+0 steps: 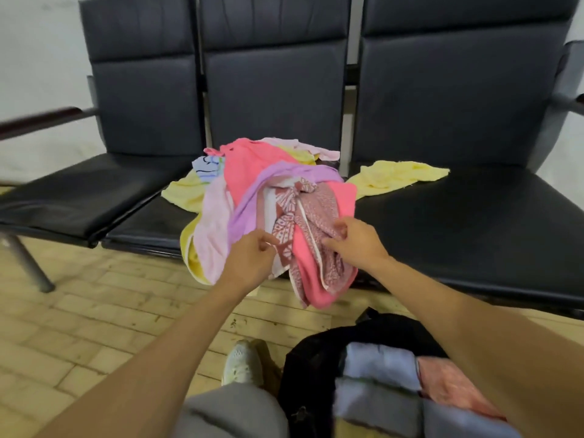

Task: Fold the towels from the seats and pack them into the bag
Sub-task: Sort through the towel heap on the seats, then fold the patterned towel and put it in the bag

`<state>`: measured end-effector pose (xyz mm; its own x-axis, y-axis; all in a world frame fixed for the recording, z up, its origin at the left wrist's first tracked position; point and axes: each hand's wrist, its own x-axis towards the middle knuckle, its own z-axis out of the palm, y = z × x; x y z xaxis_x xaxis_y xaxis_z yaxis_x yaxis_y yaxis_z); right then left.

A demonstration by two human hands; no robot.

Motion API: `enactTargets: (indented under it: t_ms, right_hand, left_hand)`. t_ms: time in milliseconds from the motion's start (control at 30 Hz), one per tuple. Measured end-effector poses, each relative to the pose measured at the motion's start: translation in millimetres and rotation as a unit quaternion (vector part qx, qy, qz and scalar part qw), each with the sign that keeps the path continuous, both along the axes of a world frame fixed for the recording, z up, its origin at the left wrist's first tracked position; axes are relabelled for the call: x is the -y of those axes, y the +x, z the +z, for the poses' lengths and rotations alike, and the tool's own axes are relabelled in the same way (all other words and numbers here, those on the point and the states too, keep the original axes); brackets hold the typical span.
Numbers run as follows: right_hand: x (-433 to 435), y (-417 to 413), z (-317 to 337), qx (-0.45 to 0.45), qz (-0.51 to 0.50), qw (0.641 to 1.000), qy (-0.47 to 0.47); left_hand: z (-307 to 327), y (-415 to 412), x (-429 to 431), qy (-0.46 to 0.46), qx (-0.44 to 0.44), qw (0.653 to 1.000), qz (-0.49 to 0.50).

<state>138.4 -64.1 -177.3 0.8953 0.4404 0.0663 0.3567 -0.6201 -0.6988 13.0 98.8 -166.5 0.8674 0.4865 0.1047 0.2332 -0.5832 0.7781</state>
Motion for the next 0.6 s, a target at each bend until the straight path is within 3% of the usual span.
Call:
enactTargets:
  t_ms: [233,367,600]
  right_hand:
    - [15.6,4.6,6.1,0.022,-0.053,0.992,0.112]
    - [44.1,11.7,23.9,-0.016,-0.086,0.976,0.200]
    - [101.7,16.6,46.2,-0.175,-0.155,0.886,0.400]
  left_hand:
    - [-3.1,6.0,10.3,0.038,0.003,0.999,-0.012]
    - [0.5,15.5,22.6,0.043,0.021,0.999,0.002]
    - [2.9,38.4,58.0,0.118,0.065,0.990,-0.047]
